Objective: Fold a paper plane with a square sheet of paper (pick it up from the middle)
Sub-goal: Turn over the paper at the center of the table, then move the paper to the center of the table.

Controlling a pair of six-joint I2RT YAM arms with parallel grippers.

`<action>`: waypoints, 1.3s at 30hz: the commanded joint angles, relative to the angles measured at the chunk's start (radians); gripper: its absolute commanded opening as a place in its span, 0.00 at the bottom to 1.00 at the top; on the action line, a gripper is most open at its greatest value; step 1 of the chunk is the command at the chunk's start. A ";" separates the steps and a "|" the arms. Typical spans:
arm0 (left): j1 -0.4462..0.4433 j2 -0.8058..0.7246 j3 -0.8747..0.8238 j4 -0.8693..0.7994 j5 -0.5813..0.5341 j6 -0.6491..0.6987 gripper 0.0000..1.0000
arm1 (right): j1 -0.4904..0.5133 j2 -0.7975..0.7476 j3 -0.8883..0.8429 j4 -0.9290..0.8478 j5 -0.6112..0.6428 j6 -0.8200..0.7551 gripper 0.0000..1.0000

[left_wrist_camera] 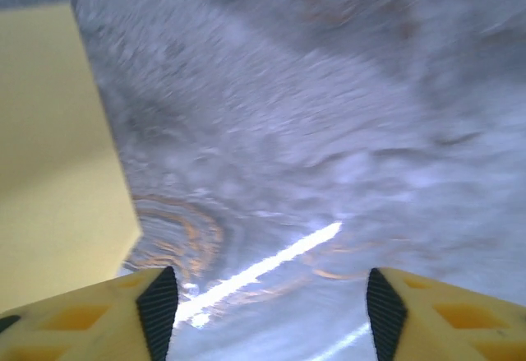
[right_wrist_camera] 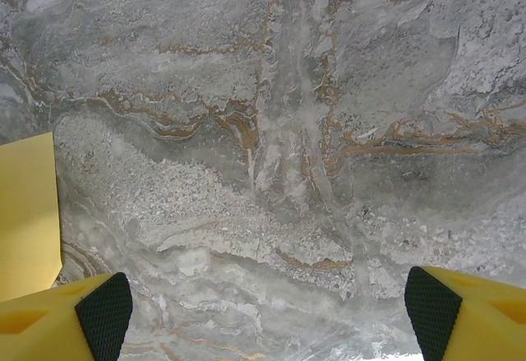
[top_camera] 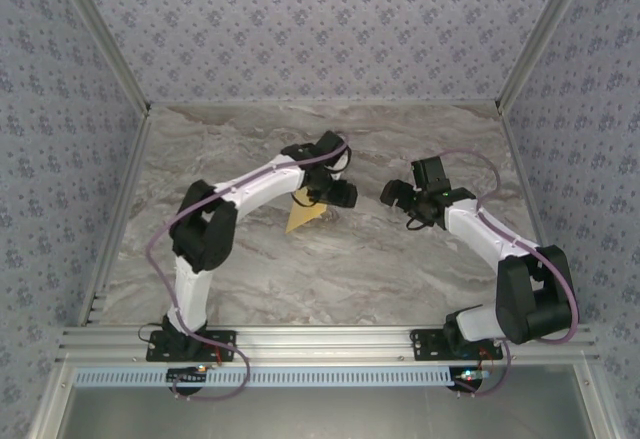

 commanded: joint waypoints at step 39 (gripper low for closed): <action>0.543 -0.529 -0.646 0.214 -0.105 -0.284 0.99 | 0.464 0.748 0.701 -0.016 -0.153 -0.029 0.50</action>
